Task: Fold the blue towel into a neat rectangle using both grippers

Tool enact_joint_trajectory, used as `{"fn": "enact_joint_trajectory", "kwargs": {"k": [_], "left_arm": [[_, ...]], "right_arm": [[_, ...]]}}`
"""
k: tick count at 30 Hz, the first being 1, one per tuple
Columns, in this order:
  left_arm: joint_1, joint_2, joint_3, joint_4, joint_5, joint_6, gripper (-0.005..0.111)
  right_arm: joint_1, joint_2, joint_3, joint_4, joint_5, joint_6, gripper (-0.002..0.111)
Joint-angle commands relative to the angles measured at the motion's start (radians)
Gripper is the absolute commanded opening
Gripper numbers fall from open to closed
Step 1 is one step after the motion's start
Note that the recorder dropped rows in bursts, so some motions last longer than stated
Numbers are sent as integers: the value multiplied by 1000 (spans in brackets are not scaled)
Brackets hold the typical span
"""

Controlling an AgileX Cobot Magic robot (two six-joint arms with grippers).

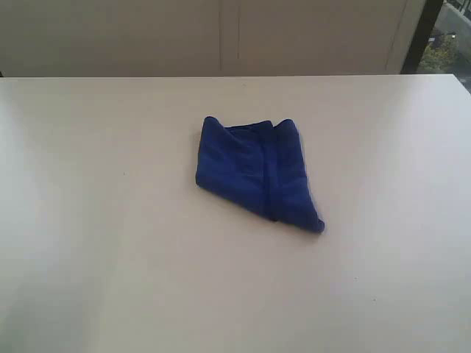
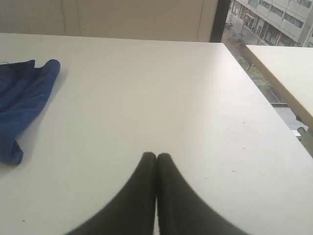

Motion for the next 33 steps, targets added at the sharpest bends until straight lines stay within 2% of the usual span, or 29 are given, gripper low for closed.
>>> {"fn": "enact_joint_trajectory", "kwargs": {"k": [1,9,18,20,33], "left_arm": [[-2,-4,4,-3,-3,-7,0],[-2,-4,4,-3,-3,-7,0],[-2,-4,4,-3,-3,-7,0],[-2,-4,4,-3,-3,-7,0],[-2,-4,4,-3,-3,-7,0]], "right_arm": [[-3,-5,5,1,-4,-10,0],[-3,-5,5,1,-49,6,0],[-3,-5,5,1,-443,6,0],[-3,-5,5,1,-482,6,0],[-3,-5,5,1,-500,6,0]]}}
